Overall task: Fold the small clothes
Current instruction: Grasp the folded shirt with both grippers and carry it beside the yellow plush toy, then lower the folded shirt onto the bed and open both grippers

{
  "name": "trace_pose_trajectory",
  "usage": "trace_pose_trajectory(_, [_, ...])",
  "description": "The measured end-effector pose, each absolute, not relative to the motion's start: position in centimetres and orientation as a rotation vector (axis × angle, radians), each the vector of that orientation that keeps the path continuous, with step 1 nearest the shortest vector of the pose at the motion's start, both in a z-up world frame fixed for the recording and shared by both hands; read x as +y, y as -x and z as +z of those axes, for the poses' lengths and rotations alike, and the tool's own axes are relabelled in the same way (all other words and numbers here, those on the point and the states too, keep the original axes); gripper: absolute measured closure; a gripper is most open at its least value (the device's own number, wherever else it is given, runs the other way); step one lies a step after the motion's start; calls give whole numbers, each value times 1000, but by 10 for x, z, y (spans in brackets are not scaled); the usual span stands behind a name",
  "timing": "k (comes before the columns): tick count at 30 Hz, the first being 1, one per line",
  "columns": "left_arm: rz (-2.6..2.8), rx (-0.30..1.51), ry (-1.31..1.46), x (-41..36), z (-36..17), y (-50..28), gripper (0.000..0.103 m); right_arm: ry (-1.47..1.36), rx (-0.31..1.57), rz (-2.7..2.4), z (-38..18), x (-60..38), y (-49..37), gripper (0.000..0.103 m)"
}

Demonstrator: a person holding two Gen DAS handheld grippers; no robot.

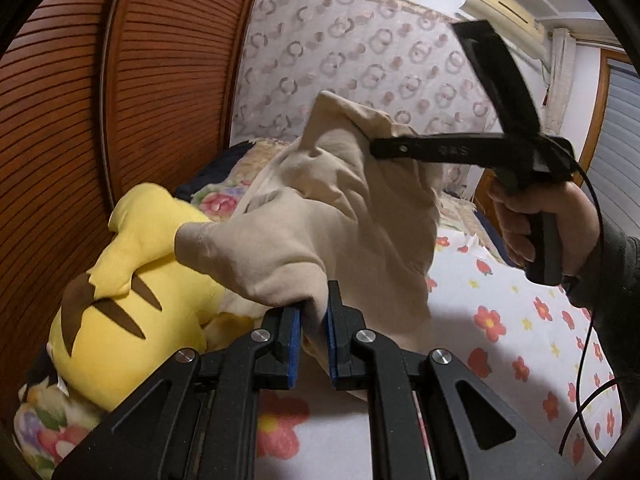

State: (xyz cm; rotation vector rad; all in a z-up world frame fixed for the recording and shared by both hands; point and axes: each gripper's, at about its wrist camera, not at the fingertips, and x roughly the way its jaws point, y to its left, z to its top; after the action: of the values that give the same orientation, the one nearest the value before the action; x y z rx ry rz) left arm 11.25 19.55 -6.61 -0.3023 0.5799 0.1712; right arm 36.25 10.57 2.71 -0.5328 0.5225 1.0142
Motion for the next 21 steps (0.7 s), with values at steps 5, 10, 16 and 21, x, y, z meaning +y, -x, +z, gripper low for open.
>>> trace_pose_trajectory(5, [213, 617, 298, 197, -76, -110, 91, 490, 551, 987, 17, 113, -376, 76])
trace_pose_trajectory(10, [235, 651, 292, 198, -81, -111, 91, 404, 505, 905, 24, 89, -383, 55])
trace_pose_trajectory(16, [242, 672, 281, 199, -82, -110, 89, 397, 571, 895, 4, 77, -391, 55])
trace_pose_trajectory(21, [226, 651, 263, 199, -76, -102, 50, 365, 596, 887, -5, 64, -384, 55])
